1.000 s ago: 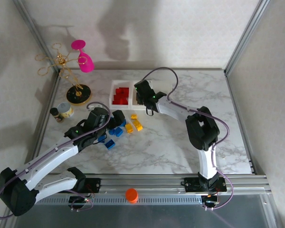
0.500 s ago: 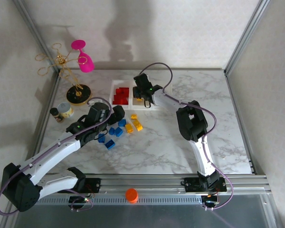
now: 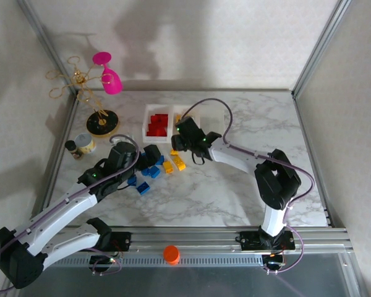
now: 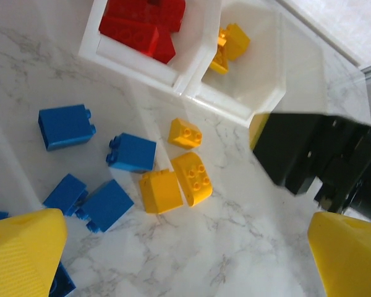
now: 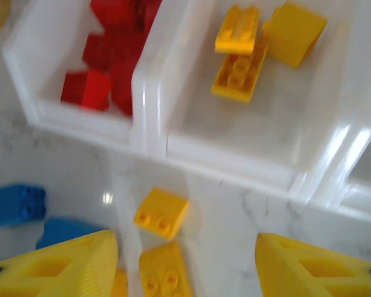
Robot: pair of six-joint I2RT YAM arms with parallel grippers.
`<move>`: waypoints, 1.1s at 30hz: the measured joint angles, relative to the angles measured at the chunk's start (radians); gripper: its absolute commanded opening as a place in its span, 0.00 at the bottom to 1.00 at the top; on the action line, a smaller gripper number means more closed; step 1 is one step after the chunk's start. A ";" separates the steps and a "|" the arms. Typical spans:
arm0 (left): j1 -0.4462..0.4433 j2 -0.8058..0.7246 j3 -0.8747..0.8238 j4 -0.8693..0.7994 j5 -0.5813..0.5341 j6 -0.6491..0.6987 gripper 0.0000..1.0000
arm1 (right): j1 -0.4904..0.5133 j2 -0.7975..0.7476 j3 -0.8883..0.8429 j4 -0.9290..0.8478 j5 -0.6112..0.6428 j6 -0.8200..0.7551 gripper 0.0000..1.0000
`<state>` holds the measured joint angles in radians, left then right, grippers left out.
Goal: Sort the legos into containers by color
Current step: Place the lego in the container, then pick up the lego from the center of the table.
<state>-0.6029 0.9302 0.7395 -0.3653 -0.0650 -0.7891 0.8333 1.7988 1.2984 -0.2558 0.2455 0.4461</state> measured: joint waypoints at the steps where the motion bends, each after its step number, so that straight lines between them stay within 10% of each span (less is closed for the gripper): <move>1: -0.006 -0.007 -0.007 -0.006 0.001 -0.005 1.00 | 0.018 -0.010 -0.035 0.008 0.009 0.010 0.64; 14: -0.035 -0.116 -0.105 -0.035 -0.006 -0.084 1.00 | 0.132 -0.015 -0.271 0.098 0.023 0.086 0.69; 33: -0.037 -0.110 -0.112 -0.036 -0.034 -0.103 1.00 | 0.124 0.099 -0.230 0.170 0.061 -0.036 0.49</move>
<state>-0.6399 0.8204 0.6277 -0.4015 -0.0994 -0.8921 0.9569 1.8980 1.0687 -0.0860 0.3065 0.4103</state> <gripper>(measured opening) 0.996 0.508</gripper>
